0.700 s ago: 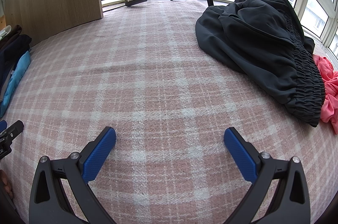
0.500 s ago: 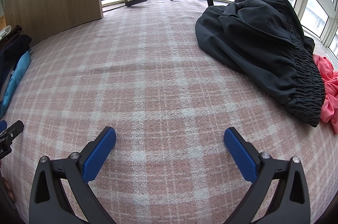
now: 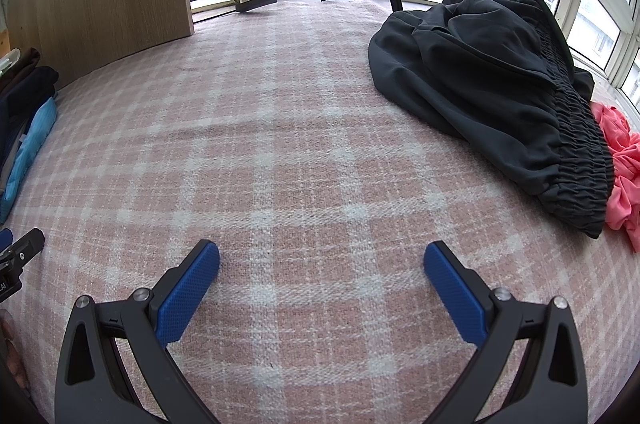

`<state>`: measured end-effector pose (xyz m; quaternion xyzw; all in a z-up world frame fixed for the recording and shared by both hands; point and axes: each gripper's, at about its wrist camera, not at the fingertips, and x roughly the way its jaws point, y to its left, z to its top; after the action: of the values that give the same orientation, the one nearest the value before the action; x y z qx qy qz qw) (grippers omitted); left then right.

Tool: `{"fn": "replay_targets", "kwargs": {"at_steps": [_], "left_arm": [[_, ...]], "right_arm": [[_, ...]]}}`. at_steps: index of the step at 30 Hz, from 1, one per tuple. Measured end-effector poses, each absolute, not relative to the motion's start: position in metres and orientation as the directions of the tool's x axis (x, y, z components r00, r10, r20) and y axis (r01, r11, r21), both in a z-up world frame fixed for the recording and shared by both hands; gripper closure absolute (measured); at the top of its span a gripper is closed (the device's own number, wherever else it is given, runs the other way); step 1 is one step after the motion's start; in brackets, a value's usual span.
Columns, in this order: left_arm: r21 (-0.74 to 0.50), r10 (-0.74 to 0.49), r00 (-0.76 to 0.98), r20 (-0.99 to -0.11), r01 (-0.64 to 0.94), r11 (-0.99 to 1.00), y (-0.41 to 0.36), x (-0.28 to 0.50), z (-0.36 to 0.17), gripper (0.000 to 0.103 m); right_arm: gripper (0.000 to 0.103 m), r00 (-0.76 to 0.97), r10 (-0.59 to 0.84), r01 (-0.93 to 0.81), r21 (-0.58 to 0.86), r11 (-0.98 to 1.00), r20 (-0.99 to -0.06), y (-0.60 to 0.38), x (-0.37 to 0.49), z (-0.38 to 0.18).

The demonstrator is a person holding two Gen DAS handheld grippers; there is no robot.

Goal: Fold clothes
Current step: 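Move both open grippers toward the pink T-shirt beside the black garment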

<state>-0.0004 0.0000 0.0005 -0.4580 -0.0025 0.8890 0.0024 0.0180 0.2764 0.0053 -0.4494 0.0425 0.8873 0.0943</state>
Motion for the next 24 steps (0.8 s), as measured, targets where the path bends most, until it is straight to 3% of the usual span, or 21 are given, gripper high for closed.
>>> {"fn": "replay_targets", "kwargs": {"at_steps": [10,24], "left_arm": [[-0.055,0.066,-0.529,-0.846,-0.036,-0.998,0.000,-0.003,0.010,0.001],[-0.048,0.156,-0.667,-0.729,-0.177,-0.983,-0.007,0.060,0.132,0.001]], "right_arm": [[0.000,-0.539,0.094,-0.218,0.030,-0.976,-0.837,0.272,0.040,0.022],[0.000,-0.680,0.162,-0.246,0.014,-0.969,-0.715,0.246,0.101,0.139]]}}
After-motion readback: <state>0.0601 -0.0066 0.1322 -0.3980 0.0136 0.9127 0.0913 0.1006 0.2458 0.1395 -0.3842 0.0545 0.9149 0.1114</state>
